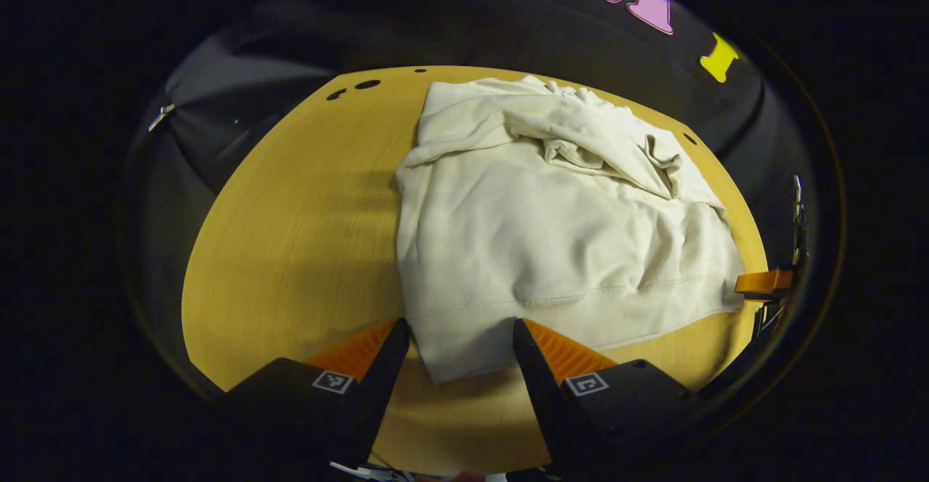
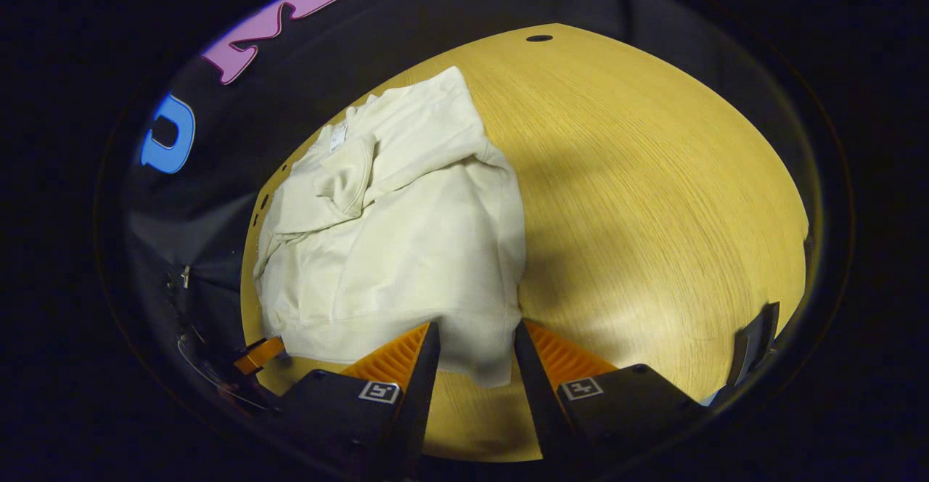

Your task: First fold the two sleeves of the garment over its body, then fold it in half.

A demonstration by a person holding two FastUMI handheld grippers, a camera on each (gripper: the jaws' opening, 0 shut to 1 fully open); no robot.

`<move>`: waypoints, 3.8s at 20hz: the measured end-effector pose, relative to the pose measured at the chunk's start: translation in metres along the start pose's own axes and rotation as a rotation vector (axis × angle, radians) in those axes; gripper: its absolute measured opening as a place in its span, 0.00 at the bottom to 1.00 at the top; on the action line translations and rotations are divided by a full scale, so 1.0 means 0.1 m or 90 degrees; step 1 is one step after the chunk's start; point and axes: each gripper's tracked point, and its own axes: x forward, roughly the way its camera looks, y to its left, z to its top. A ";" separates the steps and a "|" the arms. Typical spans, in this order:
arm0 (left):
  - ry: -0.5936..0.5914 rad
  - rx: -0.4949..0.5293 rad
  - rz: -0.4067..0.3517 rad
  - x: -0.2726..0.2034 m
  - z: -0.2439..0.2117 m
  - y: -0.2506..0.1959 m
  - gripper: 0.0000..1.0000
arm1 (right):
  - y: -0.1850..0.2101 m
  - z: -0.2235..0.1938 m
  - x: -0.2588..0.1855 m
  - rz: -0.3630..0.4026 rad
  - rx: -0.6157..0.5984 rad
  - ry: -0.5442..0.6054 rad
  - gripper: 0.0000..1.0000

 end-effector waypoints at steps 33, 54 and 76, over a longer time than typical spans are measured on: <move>-0.223 -0.091 -0.067 -0.64 1.84 -0.14 0.06 | 1.09 1.52 -0.64 0.091 -0.037 -0.300 0.05; -0.100 -0.112 0.004 1.12 2.48 -0.14 0.06 | 0.91 2.22 1.12 0.000 0.028 -0.199 0.05; -0.156 -0.068 0.031 0.49 2.54 -0.07 0.65 | 0.78 2.29 0.41 0.009 0.037 -0.222 0.62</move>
